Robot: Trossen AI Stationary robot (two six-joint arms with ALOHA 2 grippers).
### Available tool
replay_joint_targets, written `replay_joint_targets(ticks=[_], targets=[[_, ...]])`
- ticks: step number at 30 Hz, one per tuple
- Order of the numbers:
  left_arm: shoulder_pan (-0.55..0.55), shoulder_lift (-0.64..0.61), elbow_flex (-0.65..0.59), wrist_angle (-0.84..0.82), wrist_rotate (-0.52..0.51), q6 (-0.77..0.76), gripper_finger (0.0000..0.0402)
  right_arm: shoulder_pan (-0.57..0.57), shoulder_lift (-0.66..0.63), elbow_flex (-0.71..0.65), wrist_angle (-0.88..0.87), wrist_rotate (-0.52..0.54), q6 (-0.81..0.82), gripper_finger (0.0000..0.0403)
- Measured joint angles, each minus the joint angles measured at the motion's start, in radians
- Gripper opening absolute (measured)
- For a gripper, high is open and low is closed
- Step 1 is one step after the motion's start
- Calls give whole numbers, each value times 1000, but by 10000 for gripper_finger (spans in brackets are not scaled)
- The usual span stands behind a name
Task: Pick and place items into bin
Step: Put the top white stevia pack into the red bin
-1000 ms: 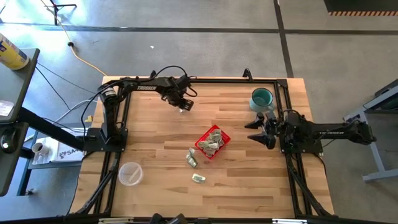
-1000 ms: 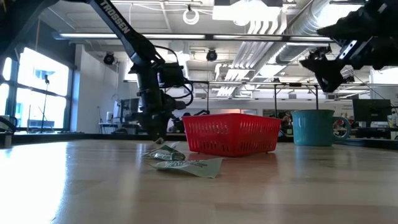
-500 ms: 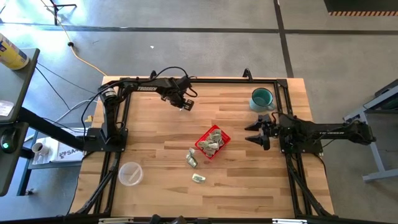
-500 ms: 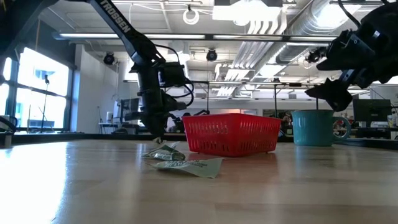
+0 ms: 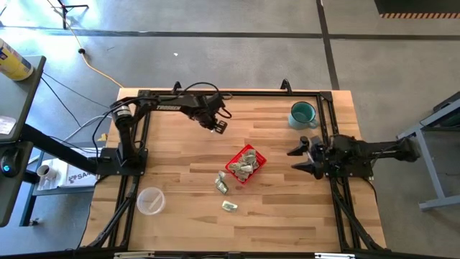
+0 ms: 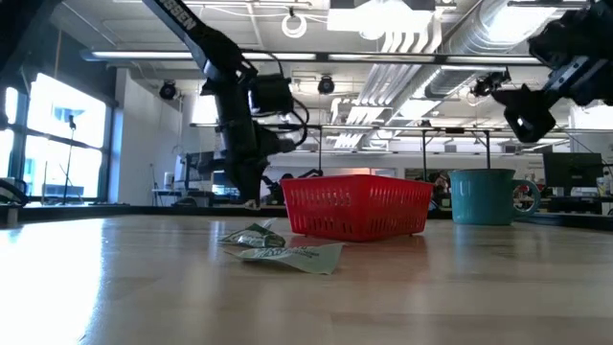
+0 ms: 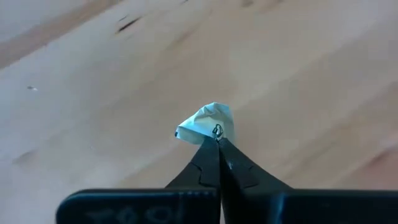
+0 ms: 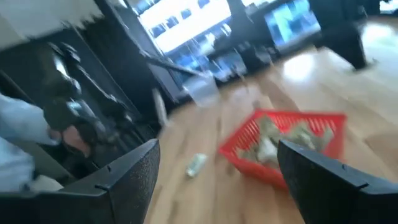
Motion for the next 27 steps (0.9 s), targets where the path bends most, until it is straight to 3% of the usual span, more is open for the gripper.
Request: replay_joint_targets(ticks=[3, 11, 14, 21, 27], targets=[[-45, -37, 0, 0, -56, -17, 21, 13, -81, 0, 0, 1, 0, 314], [-112, -114, 2, 2, -148, -114, 21, -9, -84, -2, 30, -1, 0, 314], [-141, -122, 1, 29, -99, -134, 21, -15, -77, -2, 26, -2, 0, 314], [-300, -139, 3, 370, 74, -6, 21, -15, -70, -2, 20, -1, 0, 314], [-375, -114, 0, 364, 78, -55, 21, -15, -69, -1, 5, 11, 5, 314]])
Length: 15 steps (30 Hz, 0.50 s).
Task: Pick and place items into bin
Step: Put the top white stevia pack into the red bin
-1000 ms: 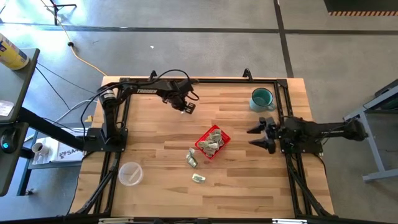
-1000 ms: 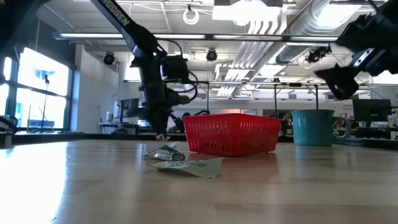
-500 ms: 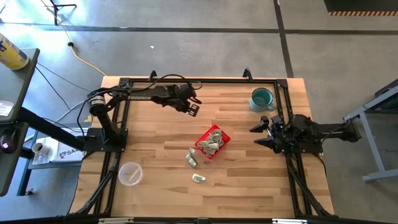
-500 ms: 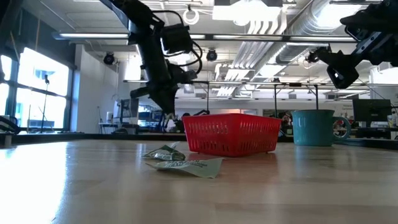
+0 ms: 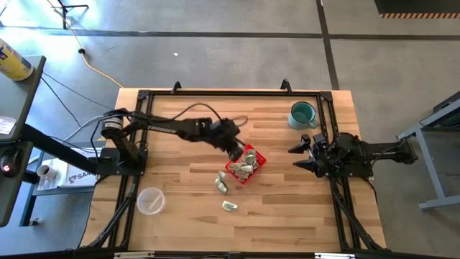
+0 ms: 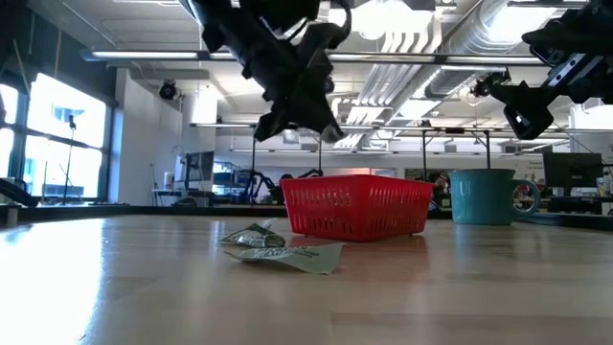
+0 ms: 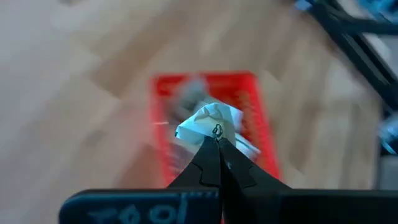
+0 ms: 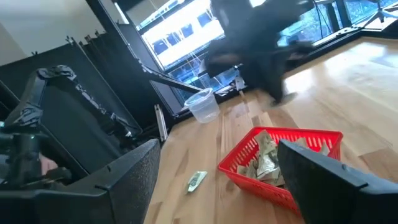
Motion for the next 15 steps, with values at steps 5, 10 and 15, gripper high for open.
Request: replay_joint_targets(ticks=[5, 10, 15], targets=[[-59, 12, 1, -19, -13, -4, 29, 0, 1, 0, -2, -1, -2, 314], [-89, 38, -1, -21, -13, 11, 25, 0, 12, 2, -19, 54, -141, 314], [-83, 67, 1, -6, 46, 93, 39, 0, 20, 2, -27, 107, -340, 314]])
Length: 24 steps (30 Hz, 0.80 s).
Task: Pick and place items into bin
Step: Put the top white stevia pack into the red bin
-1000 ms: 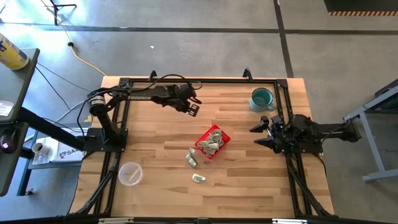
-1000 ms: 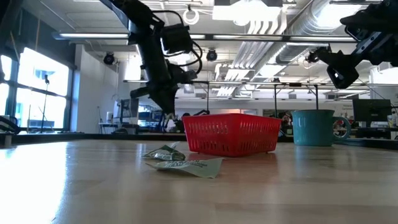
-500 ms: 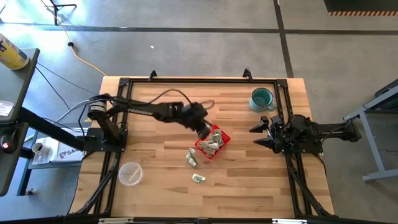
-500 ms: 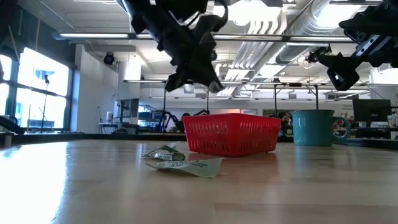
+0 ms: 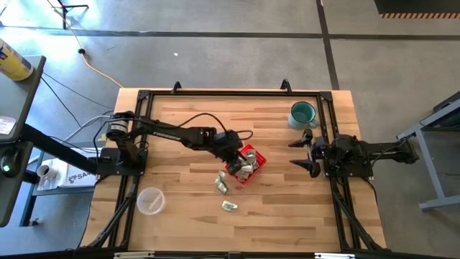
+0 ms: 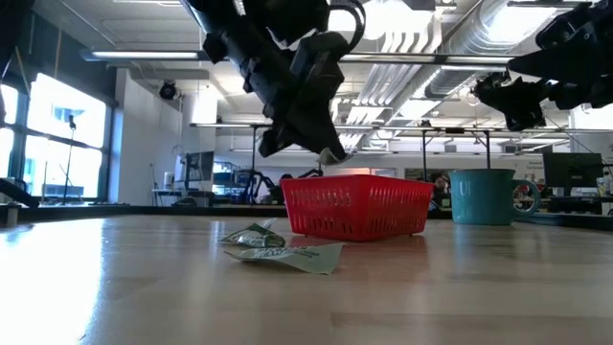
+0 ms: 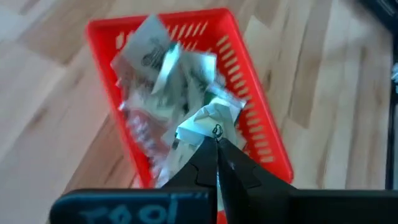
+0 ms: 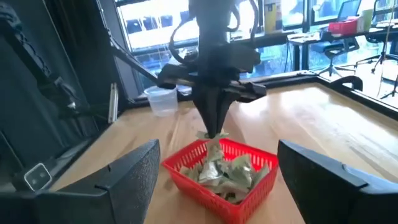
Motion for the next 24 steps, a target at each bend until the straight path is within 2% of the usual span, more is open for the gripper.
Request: replay_joint_targets(ticks=[13, 16, 21, 24], targets=[[-1, 28, 1, 32, -23, 12, 52, 0, 17, 0, -2, 3, -6, 314], [-2, 28, 1, 60, -17, 8, 86, 0, 17, -1, -2, 4, -6, 314], [-9, 24, 1, 49, 7, -12, 181, 0, 17, -1, -2, 2, -1, 314], [-8, -12, 1, -27, 128, -5, 237, 0, 17, -1, -1, 2, 0, 314]])
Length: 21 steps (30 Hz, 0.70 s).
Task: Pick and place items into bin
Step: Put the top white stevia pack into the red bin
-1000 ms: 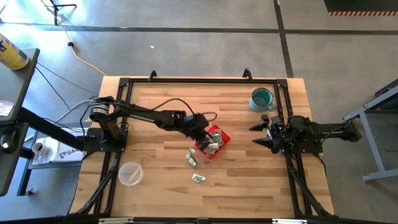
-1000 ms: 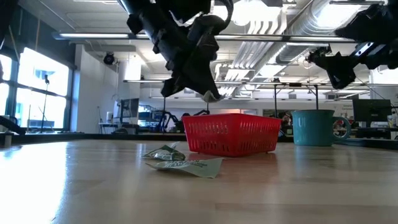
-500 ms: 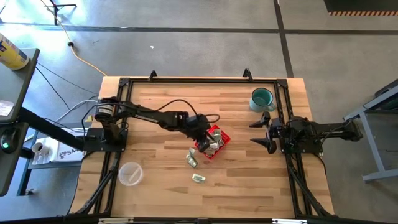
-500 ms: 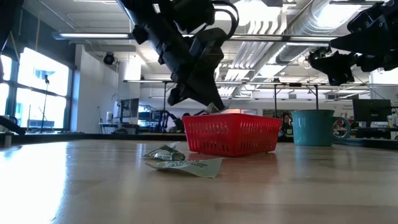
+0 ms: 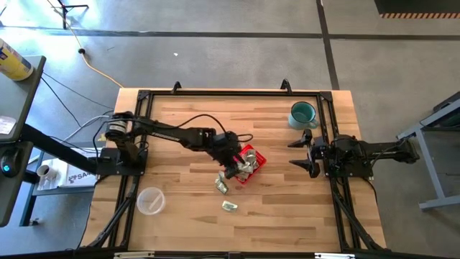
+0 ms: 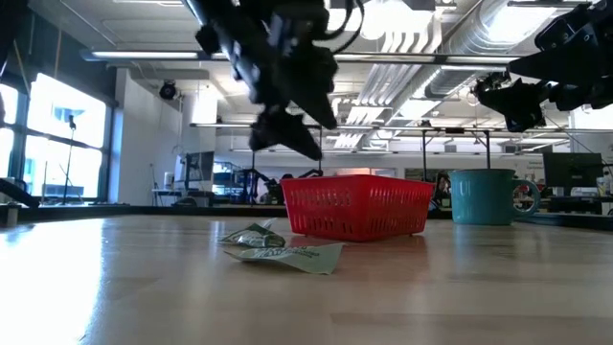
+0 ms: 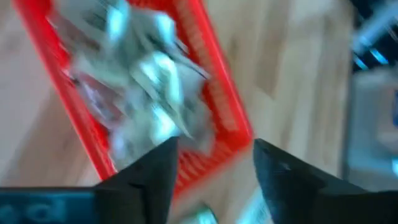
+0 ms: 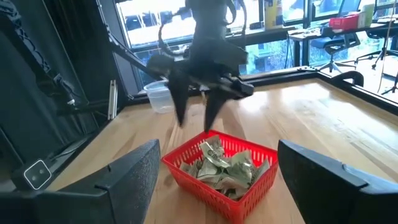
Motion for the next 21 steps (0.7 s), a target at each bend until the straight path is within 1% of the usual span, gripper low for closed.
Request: replay_joint_targets(ticks=[2, 3, 6, 8, 10, 13, 15, 18, 21], targets=[[-4, -40, 0, -82, 35, 17, 265, 0, 0, -1, 3, 0, 0, 314], [-17, -62, 0, -134, 13, 18, 274, 0, 0, -1, 3, 0, 1, 314], [-80, -123, 0, -314, -130, 0, 289, 0, 0, -2, 5, 0, 1, 314], [-129, -132, 0, -389, -218, -49, 292, 0, 0, -2, 8, 0, 1, 314], [-170, -129, -2, -439, -250, -100, 295, 0, 0, -2, 9, 1, 1, 314], [-207, -85, 3, -393, -301, -209, 299, 0, -2, -2, 11, 1, 1, 314], [-211, -45, -3, -400, -337, -279, 299, 0, -2, -2, 11, 1, 1, 314], [-204, 10, 1, -336, -349, -366, 292, 0, 1, -2, 12, 1, 1, 314], [-195, 54, 0, -323, -353, -427, 278, 0, 0, -2, 9, 0, 1, 314]])
